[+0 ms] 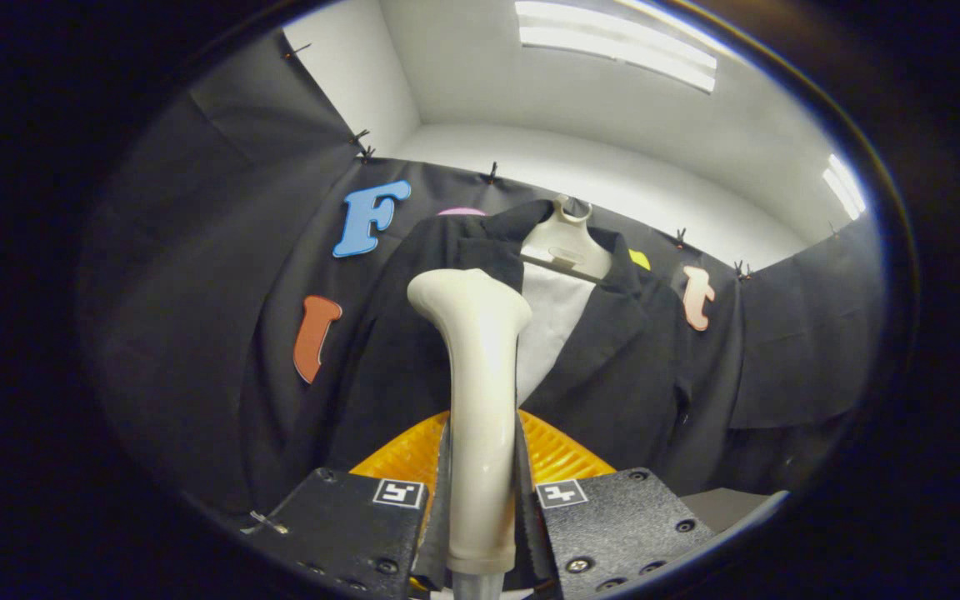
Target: Iron the clothes twice with a garment steamer, once on the left side and once on the right side.
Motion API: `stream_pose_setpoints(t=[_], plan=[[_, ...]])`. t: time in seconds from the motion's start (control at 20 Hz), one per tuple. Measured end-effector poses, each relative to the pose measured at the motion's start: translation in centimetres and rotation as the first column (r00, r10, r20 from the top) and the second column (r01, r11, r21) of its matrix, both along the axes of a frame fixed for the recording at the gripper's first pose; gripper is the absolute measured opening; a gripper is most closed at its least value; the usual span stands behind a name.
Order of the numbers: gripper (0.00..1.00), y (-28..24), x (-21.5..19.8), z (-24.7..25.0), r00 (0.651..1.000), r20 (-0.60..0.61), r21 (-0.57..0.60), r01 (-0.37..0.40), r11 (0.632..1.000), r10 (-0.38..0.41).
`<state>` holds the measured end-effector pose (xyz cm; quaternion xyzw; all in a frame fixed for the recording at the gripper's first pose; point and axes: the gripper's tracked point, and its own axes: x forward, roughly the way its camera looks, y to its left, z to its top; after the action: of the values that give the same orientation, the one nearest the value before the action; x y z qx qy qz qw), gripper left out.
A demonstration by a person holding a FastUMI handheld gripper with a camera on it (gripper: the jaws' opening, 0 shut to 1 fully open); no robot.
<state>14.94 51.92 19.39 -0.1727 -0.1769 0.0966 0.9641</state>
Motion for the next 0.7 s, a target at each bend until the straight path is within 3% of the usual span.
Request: stream_pose_setpoints(t=[0.7], plan=[[0.36,-3.0,-2.3,-11.5,0.982,-0.183,-0.104,0.017,0.994,-0.036]])
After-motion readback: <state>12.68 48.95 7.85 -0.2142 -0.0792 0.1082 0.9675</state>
